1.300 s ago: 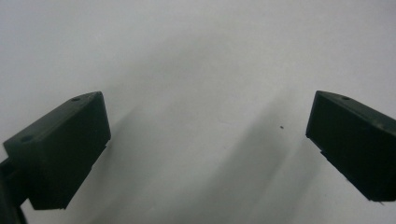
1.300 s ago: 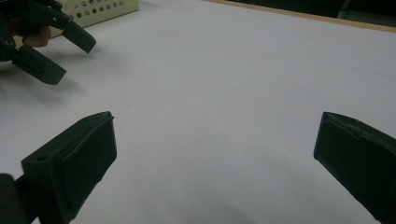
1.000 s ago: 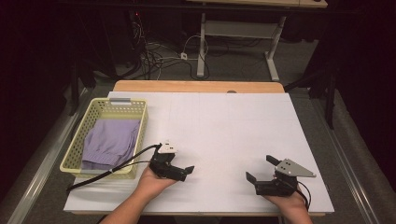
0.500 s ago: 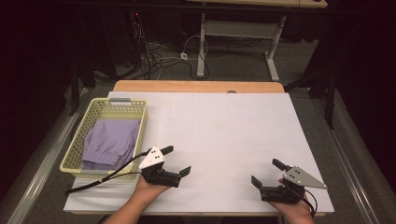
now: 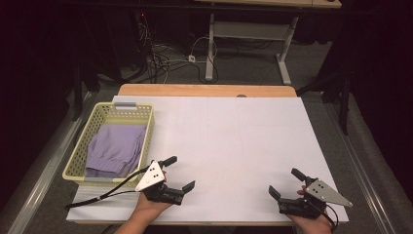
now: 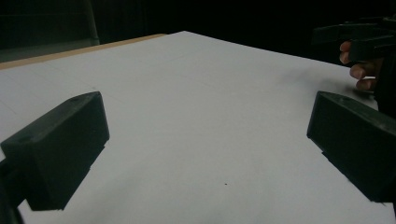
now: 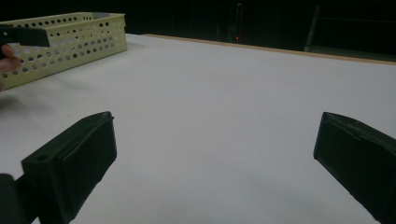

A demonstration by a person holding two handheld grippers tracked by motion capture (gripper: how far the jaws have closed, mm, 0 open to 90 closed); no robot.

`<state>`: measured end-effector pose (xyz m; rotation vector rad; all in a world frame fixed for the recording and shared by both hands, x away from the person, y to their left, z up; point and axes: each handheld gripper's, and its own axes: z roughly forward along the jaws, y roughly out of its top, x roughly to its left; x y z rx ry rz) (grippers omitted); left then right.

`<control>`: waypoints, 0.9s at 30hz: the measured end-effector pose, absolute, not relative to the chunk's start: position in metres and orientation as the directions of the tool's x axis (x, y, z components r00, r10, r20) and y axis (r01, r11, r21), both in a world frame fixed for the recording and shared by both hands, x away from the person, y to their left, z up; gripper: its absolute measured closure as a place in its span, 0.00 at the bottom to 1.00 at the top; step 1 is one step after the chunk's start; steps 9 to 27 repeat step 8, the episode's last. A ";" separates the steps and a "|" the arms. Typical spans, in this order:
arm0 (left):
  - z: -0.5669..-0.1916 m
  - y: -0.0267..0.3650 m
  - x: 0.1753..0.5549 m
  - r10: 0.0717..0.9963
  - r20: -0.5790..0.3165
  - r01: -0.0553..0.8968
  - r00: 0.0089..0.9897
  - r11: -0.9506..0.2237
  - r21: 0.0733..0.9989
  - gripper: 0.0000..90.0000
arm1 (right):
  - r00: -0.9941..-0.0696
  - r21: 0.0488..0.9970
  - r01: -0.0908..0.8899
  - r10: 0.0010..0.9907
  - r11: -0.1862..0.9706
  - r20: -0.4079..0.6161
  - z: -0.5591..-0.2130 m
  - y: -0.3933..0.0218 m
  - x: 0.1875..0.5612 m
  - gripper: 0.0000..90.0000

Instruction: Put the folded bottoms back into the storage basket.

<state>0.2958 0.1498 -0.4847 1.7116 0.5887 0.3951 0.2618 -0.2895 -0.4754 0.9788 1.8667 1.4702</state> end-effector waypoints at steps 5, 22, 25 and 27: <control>-0.485 0.150 0.296 0.580 -0.053 0.175 0.813 -0.157 0.972 0.00 | -0.579 0.970 0.193 0.816 0.149 -0.010 -0.475 -0.285 0.260 0.00; -0.485 0.149 0.296 0.582 -0.053 0.177 0.812 -0.159 0.971 0.00 | -0.580 0.971 0.188 0.814 0.147 -0.011 -0.473 -0.284 0.258 0.00; -0.485 0.149 0.296 0.582 -0.053 0.177 0.812 -0.159 0.971 0.00 | -0.580 0.971 0.188 0.814 0.147 -0.011 -0.473 -0.284 0.258 0.00; -0.485 0.149 0.296 0.582 -0.053 0.177 0.812 -0.159 0.971 0.00 | -0.580 0.971 0.188 0.814 0.147 -0.011 -0.473 -0.284 0.258 0.00</control>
